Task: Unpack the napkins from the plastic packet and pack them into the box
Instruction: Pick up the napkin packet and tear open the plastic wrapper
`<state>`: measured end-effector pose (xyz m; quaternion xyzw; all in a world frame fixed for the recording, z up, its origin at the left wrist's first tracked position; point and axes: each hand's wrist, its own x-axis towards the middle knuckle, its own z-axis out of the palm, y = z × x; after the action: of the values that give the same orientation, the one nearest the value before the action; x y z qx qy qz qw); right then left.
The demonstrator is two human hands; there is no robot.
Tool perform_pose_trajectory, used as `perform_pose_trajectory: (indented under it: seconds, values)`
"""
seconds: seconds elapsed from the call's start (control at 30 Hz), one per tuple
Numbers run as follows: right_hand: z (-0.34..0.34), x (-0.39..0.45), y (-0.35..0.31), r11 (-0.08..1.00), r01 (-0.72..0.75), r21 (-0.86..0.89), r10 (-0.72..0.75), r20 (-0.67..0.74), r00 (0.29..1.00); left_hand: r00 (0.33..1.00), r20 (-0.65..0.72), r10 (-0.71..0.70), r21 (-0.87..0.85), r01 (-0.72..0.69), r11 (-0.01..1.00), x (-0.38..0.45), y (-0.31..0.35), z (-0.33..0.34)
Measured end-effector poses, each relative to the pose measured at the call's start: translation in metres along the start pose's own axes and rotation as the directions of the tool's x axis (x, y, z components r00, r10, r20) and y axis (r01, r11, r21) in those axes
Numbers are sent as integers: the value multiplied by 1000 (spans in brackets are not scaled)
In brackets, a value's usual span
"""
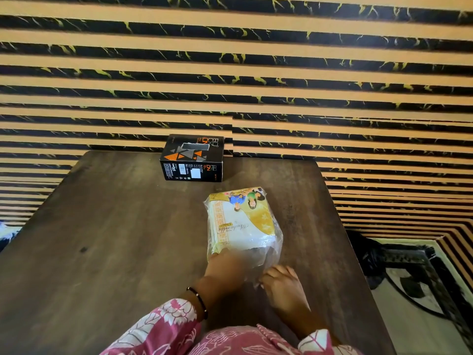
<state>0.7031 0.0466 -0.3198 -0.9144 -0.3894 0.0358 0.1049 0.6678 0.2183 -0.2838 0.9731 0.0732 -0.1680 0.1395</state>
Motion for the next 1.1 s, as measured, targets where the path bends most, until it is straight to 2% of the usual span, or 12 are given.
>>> perform_pose_trajectory:
  seconds: [0.17,0.33,0.53,0.63,0.7,0.77,0.83,0.9,0.93,0.97,1.03,1.1]
  values:
    - [8,-7,3,990,-107,90,104,41,994,998,-59,3,97,3,995,0,3,5]
    - [3,-9,3,987,-123,106,120,37,992,976,-219,-22,-160,-14,987,-3,2,-8]
    - [-5,0,-8,999,-11,45,16,-113,993,942,-333,-40,-365,-90,927,-5,8,-25]
    - [-12,11,-16,990,39,136,-25,-103,994,958,-285,-9,-405,-112,907,-5,12,-27]
    - [-20,17,-23,928,-89,361,78,46,996,984,-174,21,-398,-90,913,-5,13,-27]
    - [-19,23,-26,794,-271,545,217,162,963,994,-89,60,-303,-84,949,-4,12,-25]
    - [-17,26,-27,539,-416,732,343,261,903,995,-60,82,-208,-93,974,-4,10,-23]
    - [-17,30,-26,77,-472,878,401,406,821,990,-106,93,-217,-115,969,-5,8,-21]
    - [-19,31,-26,-167,-456,874,394,483,782,983,-160,94,-265,-135,955,-6,8,-21]
    - [-22,33,-26,-350,-424,835,382,541,750,970,-227,89,-323,-161,933,-7,9,-22]
    - [-27,38,-26,-522,-379,764,381,607,698,936,-347,56,-422,-209,882,-9,14,-28]
    - [-27,43,-28,-571,-372,732,395,642,657,916,-400,32,-495,-245,833,-10,21,-33]
